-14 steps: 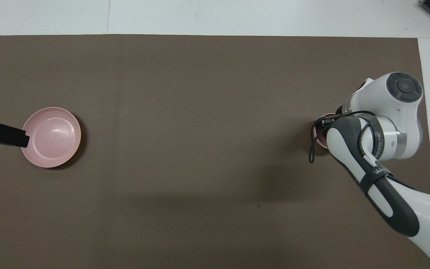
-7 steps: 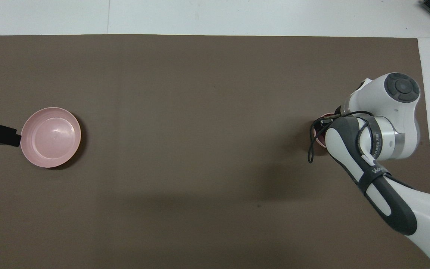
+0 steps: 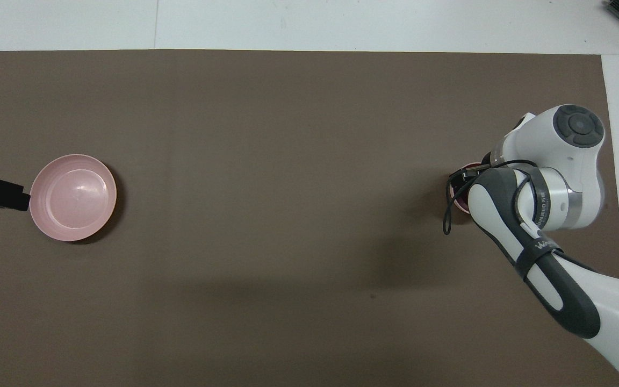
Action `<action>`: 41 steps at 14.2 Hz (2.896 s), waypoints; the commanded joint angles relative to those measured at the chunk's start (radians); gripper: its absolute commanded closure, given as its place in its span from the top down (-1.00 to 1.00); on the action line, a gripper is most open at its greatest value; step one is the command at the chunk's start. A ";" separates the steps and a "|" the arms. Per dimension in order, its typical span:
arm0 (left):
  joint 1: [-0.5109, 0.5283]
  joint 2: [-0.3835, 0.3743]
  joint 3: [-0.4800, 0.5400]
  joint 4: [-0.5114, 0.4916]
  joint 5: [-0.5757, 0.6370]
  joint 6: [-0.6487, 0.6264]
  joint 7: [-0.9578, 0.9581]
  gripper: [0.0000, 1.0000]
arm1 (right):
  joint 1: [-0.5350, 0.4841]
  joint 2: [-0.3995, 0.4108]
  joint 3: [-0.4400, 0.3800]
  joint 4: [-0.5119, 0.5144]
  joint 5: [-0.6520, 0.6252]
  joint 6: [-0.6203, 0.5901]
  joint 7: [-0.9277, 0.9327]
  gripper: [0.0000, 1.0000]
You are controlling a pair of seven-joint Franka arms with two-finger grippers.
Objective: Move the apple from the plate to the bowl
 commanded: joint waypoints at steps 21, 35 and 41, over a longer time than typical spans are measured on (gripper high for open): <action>0.032 -0.022 -0.001 -0.010 0.009 -0.010 0.039 1.00 | -0.013 -0.372 0.000 0.297 -0.018 -0.592 0.094 1.00; 0.032 -0.024 -0.002 -0.013 0.011 -0.019 0.045 1.00 | -0.013 -0.418 -0.026 0.403 0.002 -0.768 0.018 1.00; 0.034 -0.029 -0.004 -0.015 0.011 -0.022 0.045 1.00 | -0.012 -0.419 -0.026 0.400 0.004 -0.776 0.027 1.00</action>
